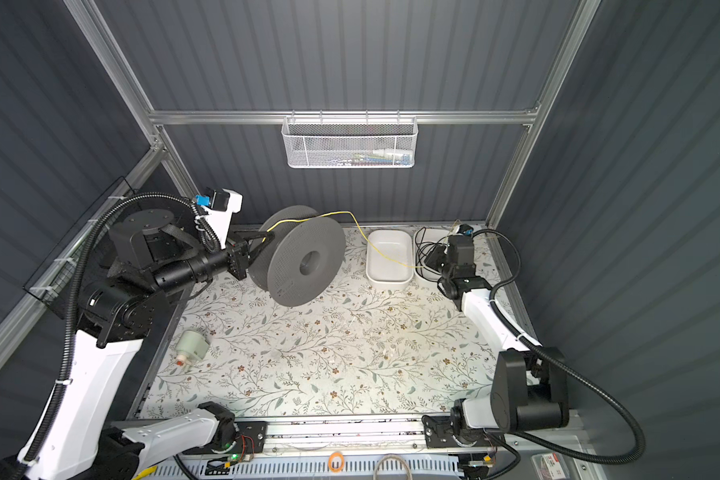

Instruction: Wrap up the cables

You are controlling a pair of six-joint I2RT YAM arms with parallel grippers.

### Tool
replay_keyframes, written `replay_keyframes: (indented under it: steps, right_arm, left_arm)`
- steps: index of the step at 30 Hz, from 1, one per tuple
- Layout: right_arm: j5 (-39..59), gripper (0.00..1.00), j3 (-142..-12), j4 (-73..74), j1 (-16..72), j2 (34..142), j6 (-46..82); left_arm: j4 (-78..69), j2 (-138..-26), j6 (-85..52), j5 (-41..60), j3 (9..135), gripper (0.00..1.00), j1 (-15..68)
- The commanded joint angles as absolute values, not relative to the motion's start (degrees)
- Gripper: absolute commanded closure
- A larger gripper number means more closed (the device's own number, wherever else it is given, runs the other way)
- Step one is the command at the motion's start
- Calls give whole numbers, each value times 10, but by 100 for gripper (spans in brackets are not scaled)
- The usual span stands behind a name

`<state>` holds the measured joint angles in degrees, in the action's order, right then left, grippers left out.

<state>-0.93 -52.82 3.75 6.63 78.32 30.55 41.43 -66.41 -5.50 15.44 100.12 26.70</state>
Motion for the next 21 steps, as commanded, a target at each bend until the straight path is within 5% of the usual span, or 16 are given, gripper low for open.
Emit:
replay_keyframes:
  steps: [1,12,21]
  right_arm:
    - [-52,100,-481,67,111,748,299]
    - [-122,100,-415,59,273,688,297]
    - [-254,100,-425,-33,471,517,272]
  left_arm:
    - [298,-683,-124,107,1049,100,267]
    - [135,-739,-199,-29,1041,100,266]
    - [43,-751,-126,-170,932,100,317]
